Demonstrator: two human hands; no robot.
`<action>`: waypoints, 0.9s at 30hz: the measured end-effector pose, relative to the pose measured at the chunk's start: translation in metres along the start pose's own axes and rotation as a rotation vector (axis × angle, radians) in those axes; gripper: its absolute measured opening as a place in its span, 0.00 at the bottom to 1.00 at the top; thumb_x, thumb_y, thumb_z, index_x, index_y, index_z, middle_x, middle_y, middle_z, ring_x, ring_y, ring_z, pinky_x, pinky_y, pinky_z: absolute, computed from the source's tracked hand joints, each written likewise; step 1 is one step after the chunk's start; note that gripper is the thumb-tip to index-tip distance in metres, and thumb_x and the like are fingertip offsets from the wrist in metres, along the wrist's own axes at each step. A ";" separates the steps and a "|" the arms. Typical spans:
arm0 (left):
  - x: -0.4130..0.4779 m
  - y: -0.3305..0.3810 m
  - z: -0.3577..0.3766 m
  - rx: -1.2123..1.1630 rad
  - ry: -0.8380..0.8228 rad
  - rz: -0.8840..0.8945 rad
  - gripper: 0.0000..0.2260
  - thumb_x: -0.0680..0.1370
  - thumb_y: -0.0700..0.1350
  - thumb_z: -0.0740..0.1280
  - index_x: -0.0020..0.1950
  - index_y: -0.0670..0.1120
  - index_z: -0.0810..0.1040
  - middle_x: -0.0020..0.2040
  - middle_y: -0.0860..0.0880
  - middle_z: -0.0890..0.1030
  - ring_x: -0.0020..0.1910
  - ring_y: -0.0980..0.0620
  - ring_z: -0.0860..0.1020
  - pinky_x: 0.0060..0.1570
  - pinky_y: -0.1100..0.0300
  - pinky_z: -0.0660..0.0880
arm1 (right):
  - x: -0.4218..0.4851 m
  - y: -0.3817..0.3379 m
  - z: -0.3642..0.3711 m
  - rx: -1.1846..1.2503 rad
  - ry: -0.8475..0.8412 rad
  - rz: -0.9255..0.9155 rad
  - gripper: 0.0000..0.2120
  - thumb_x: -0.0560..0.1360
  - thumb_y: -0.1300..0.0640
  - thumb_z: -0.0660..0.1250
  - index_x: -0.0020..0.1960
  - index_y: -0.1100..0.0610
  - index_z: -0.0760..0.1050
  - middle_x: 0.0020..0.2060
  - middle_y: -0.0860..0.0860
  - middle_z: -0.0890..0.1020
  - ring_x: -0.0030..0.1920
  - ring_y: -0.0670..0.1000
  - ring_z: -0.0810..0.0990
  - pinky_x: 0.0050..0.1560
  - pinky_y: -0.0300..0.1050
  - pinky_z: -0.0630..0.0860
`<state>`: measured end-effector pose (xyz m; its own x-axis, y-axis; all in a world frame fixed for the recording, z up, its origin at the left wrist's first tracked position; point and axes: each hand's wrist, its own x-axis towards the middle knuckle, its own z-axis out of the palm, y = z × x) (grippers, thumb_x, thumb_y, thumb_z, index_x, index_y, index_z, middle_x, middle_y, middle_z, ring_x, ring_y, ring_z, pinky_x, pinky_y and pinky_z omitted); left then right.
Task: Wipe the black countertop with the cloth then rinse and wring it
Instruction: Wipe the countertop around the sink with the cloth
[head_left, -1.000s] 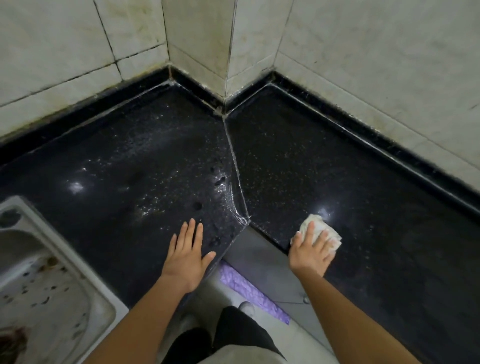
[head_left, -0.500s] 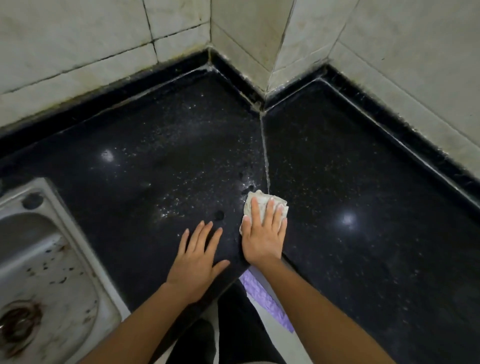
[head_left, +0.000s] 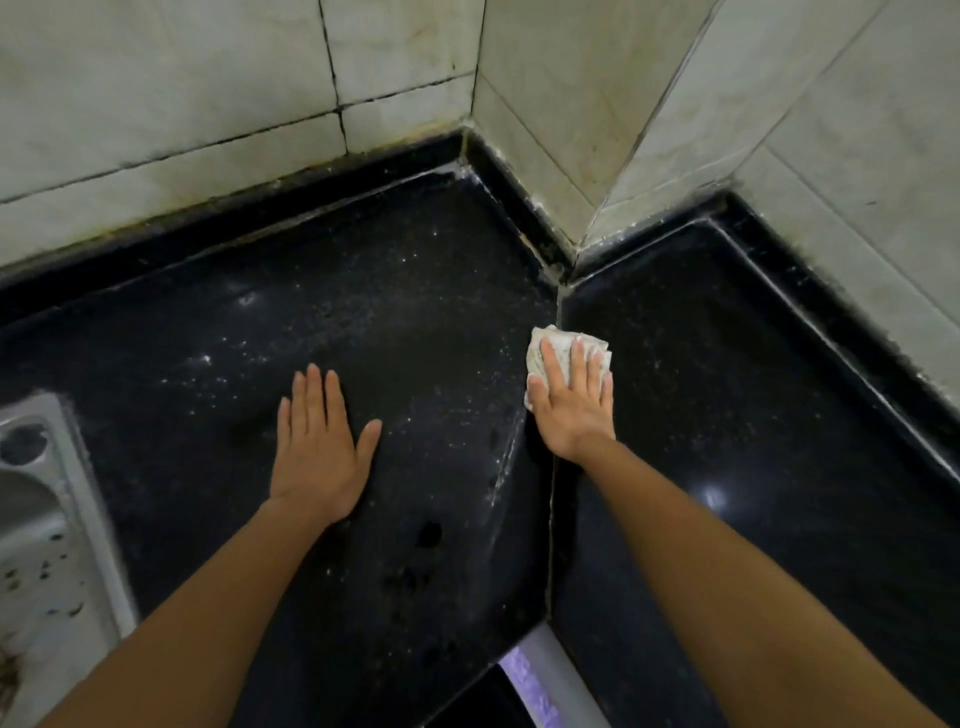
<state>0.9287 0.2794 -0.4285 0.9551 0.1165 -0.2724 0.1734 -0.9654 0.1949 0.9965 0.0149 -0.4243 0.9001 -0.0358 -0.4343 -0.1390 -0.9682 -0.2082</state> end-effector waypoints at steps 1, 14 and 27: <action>0.006 -0.002 -0.002 -0.002 -0.012 -0.021 0.34 0.80 0.60 0.45 0.76 0.40 0.38 0.77 0.41 0.37 0.76 0.46 0.36 0.73 0.52 0.35 | 0.011 0.000 -0.007 -0.012 -0.017 -0.010 0.26 0.82 0.41 0.39 0.76 0.42 0.33 0.76 0.52 0.32 0.74 0.54 0.28 0.73 0.52 0.29; 0.023 -0.005 -0.011 -0.009 -0.221 -0.084 0.34 0.79 0.63 0.40 0.74 0.42 0.30 0.74 0.42 0.30 0.73 0.46 0.30 0.72 0.51 0.33 | -0.017 -0.027 0.020 -0.192 0.016 -0.274 0.31 0.76 0.36 0.30 0.76 0.45 0.34 0.77 0.57 0.38 0.76 0.57 0.34 0.73 0.53 0.32; 0.024 -0.004 -0.020 -0.050 -0.301 -0.081 0.34 0.79 0.63 0.39 0.72 0.43 0.28 0.73 0.42 0.27 0.72 0.47 0.28 0.71 0.51 0.32 | 0.011 0.049 -0.015 -0.135 0.061 -0.065 0.30 0.77 0.36 0.37 0.77 0.42 0.41 0.78 0.53 0.41 0.77 0.54 0.37 0.75 0.51 0.38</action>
<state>0.9559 0.2907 -0.4172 0.8248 0.1114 -0.5543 0.2652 -0.9421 0.2053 1.0059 -0.0363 -0.4261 0.9292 0.0175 -0.3692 -0.0262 -0.9932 -0.1132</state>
